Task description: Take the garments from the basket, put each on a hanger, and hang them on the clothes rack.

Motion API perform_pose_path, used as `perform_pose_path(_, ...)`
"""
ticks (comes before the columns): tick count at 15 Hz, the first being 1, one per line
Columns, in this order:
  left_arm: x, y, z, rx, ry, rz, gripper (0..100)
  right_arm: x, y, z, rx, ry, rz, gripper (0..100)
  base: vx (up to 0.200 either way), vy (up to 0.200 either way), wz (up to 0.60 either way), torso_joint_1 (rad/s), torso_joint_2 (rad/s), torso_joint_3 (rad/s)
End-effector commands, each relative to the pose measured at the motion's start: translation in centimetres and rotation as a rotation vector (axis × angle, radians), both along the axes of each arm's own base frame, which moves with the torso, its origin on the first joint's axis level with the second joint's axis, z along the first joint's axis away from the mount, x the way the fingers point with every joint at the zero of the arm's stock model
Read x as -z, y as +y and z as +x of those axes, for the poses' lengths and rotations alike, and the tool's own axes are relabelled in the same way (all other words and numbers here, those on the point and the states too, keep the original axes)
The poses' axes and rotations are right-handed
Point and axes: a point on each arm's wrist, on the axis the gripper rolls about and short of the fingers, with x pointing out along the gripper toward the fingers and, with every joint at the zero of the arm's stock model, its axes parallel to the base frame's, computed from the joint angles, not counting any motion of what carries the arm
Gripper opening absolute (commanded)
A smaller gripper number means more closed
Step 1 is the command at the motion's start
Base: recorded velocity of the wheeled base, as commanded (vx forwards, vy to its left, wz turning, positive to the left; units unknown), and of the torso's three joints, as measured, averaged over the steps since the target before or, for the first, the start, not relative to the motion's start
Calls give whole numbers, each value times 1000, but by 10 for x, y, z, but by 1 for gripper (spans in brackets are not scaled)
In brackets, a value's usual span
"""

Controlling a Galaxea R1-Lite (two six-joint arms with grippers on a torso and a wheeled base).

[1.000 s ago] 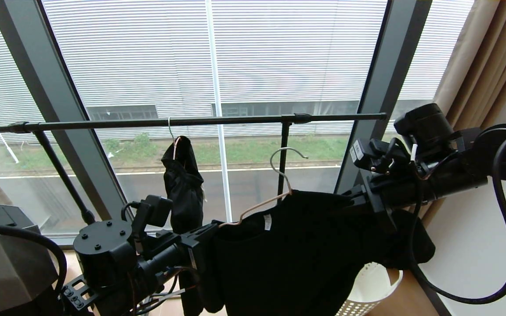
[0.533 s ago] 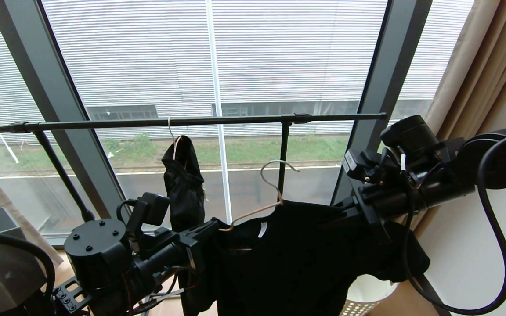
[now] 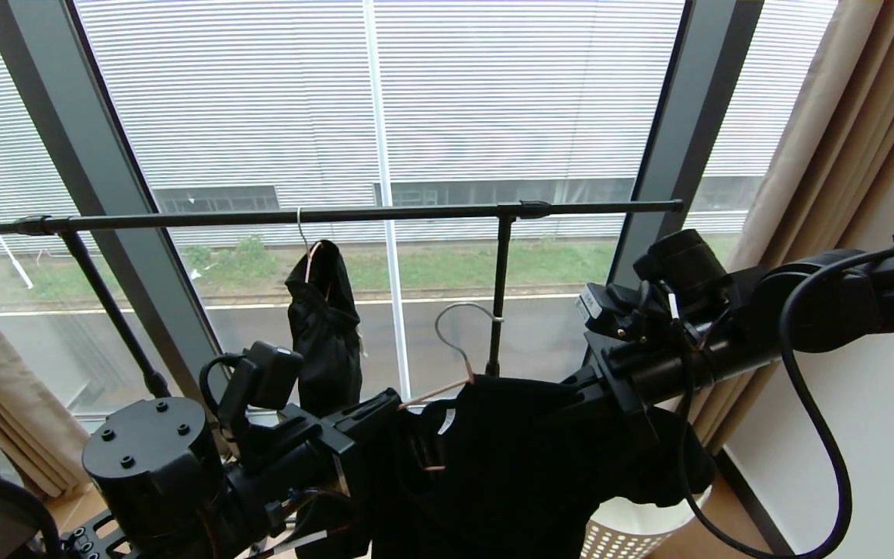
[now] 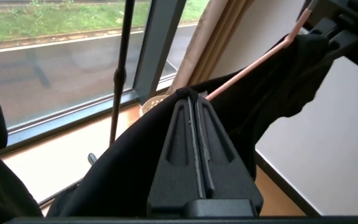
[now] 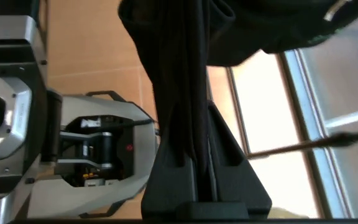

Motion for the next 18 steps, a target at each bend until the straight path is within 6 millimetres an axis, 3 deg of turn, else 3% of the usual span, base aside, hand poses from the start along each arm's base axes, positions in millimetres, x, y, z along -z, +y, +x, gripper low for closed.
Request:
perform_pose_path(1,-11,0,-4,12,-50,-14,0,10,1,0,-6,34,-8,0,0,0,0,0,0,0)
perform_pose_path(4,-25,-6,-9,43,-106,-44,0,15,1,1,-5,13,2,0,0,0,0,0,0,0)
perform_pose_path(11,-87,-30,-4,107,-50,67,0,14,2,2,-10,-2,18,0,0,0,0,0,0,0)
perform_pose_path(15,-96,-41,-2,77,-32,126,0,14,1,3,-35,13,78,0,0,0,0,0,0,0)
perform_pose_path(18,-99,-42,0,78,-53,170,0,16,-20,10,-13,16,150,0,0,0,0,0,0,0)
